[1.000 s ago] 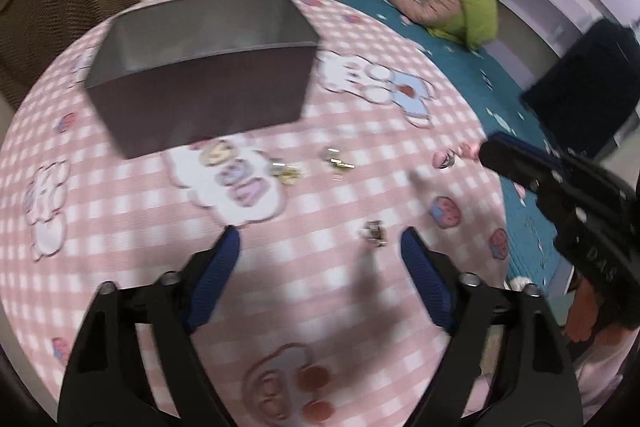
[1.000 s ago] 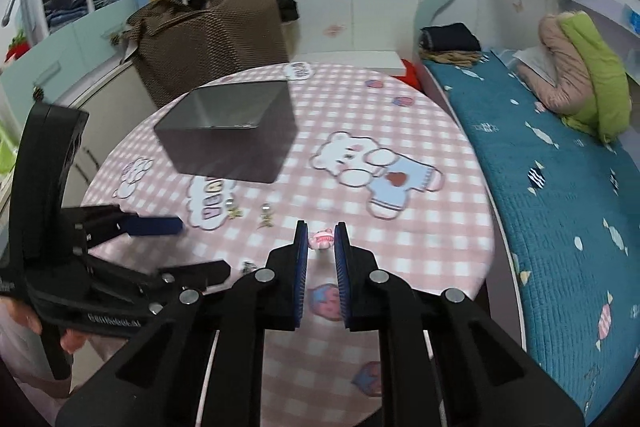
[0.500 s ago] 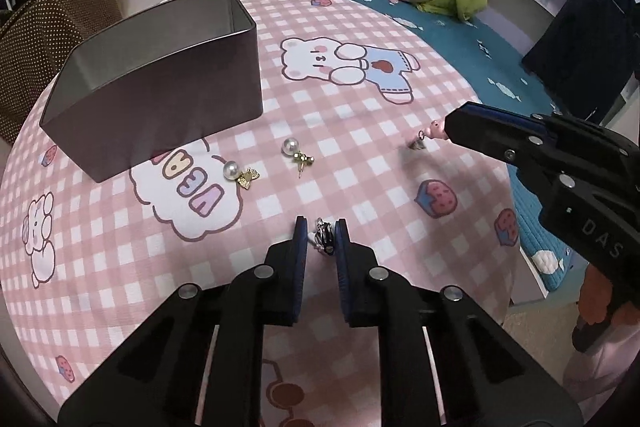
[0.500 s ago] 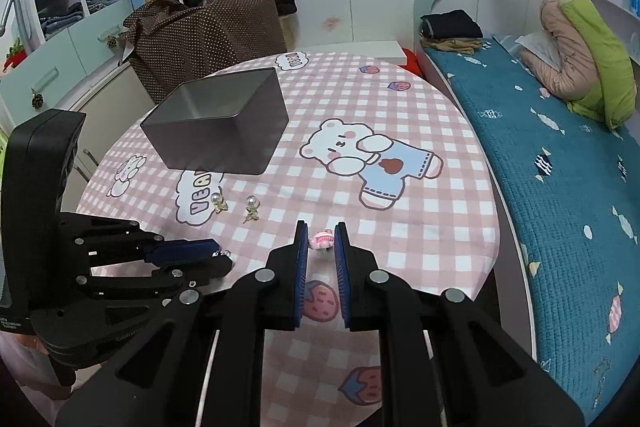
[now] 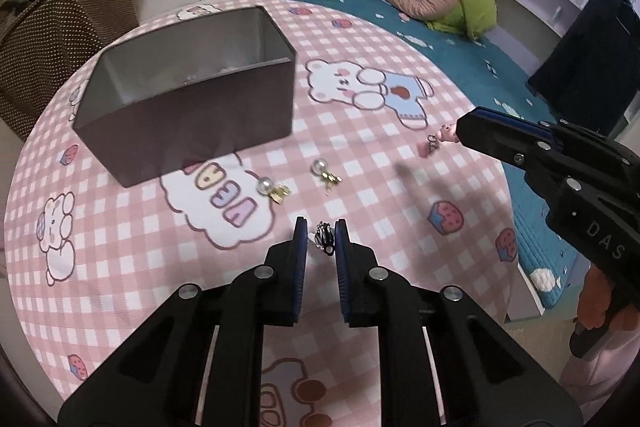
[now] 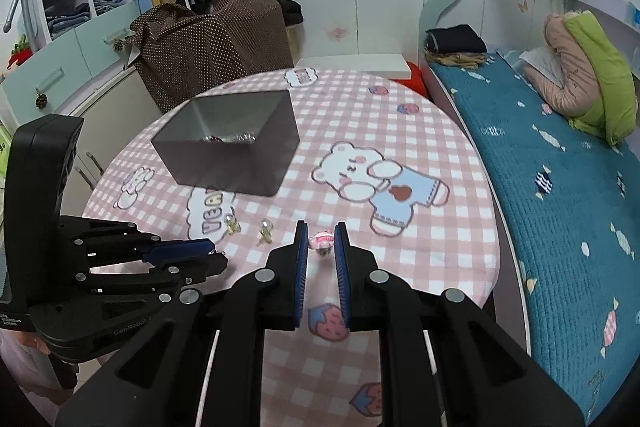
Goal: Organize jewelry
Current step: 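Carry both charms into the grey box and open both grippers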
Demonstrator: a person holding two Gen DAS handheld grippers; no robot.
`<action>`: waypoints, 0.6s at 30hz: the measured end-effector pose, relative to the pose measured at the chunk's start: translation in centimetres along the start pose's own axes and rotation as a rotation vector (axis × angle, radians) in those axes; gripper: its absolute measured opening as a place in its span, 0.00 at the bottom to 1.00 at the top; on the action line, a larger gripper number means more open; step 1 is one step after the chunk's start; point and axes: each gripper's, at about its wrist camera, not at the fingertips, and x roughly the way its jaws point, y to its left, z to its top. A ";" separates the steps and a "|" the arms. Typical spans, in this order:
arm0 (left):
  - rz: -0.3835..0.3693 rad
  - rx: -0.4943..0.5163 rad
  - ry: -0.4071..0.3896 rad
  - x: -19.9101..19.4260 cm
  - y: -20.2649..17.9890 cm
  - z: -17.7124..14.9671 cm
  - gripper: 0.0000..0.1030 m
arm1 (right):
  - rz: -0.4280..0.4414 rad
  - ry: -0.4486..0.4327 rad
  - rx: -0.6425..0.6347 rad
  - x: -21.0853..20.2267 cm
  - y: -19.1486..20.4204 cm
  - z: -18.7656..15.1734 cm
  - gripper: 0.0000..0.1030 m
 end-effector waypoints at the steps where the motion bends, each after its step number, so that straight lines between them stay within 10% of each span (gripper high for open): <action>1: 0.001 -0.007 -0.013 -0.3 0.3 0.2 0.13 | 0.001 -0.007 -0.007 -0.1 0.2 0.3 0.12; 18: 0.011 -0.110 -0.191 -4.4 6.3 5.3 0.14 | 0.092 -0.085 -0.119 2.4 4.3 7.2 0.12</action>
